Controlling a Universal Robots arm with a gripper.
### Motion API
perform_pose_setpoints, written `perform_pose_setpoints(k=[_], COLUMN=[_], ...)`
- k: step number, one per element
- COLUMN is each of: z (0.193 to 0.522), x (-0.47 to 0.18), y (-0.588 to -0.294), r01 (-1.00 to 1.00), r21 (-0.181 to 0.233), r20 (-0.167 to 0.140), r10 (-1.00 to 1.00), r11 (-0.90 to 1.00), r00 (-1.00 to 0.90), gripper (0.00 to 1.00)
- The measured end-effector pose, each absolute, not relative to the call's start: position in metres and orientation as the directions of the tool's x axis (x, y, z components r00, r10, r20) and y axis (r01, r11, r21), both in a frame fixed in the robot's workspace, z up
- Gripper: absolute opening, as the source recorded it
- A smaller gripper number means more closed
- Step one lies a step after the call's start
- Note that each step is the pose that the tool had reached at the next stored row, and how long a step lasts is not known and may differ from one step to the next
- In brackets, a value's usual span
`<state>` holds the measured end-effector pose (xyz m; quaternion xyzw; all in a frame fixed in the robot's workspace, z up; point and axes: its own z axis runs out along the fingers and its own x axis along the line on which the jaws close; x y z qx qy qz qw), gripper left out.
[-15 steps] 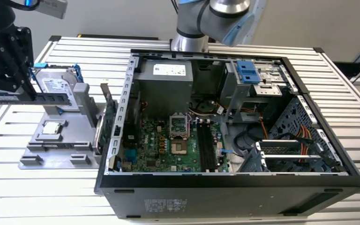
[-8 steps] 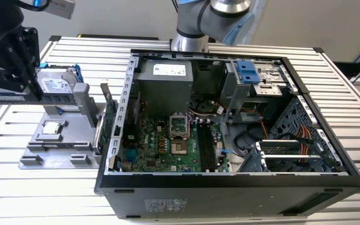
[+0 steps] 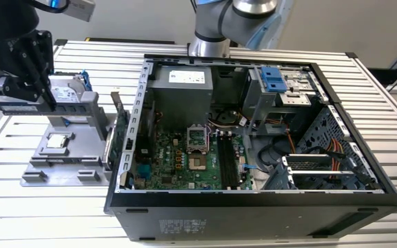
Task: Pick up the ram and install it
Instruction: 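Pick up the ram and move it above insertion slot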
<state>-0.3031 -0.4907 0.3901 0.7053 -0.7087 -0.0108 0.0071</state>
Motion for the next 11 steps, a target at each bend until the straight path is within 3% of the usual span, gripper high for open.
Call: perform_pose_setpoints(k=[11], z=[0.390], x=[-0.285], y=[-0.491], r01=[-1.000], r21=[0.025], r20=[-0.005], r10=[-1.000], r11=[0.005], r00=[-0.005], gripper=[0.00])
